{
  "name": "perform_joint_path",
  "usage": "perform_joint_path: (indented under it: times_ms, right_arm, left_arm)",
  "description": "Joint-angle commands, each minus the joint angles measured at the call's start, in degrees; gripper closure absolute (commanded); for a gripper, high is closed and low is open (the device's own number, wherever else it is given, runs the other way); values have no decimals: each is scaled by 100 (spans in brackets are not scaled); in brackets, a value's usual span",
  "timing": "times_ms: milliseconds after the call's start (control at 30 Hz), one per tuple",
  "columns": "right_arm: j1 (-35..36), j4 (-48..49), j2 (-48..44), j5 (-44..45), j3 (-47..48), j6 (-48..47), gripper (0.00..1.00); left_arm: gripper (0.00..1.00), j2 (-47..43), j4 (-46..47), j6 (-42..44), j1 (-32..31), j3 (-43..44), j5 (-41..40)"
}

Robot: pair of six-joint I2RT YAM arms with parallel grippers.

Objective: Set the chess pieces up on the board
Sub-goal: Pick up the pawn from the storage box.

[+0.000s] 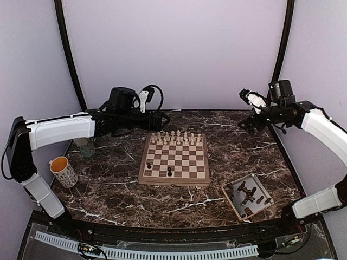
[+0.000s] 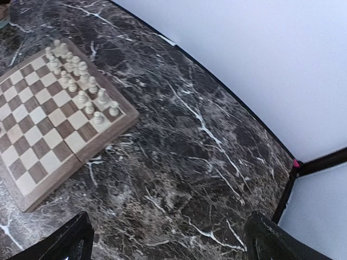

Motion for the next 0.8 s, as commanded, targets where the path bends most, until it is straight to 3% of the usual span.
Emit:
perform_joint_path:
  times_ms: [0,100,200,333,467,533,633,767]
  right_arm:
    - [-432,-259,-44,-459,-569,-335,0]
    - [-425,-1059,52,-970,-728,-945,21]
    - [-424,-1499,243,-1110,-832,-1189,38]
    - [-354,-1672,442,-1237,-951,-1188,47]
    - [-42,-1929,772,-879,-1046,-1262,57]
    - [44,-1935,896,-754,-1141,-1310,60]
    - [182,-1865,1029,-610,-1257,-1319,64]
    - [286,-1811,1175,-499,-1318,-1265,71]
  left_arm:
    - [1,513,299,833,-22,629,-1310]
    - [1,907,522,1087,-17,935,-1217]
    - [16,1002,1065,1122,17,701,83]
    - [38,982,1625,725,-130,371,905]
    - [58,1234,543,131,-197,1026,1186]
    - [59,1308,90,-287,-197,1250,1063]
    - [58,1185,117,-549,-204,1054,970]
    - [55,1033,278,-294,-202,766,1239]
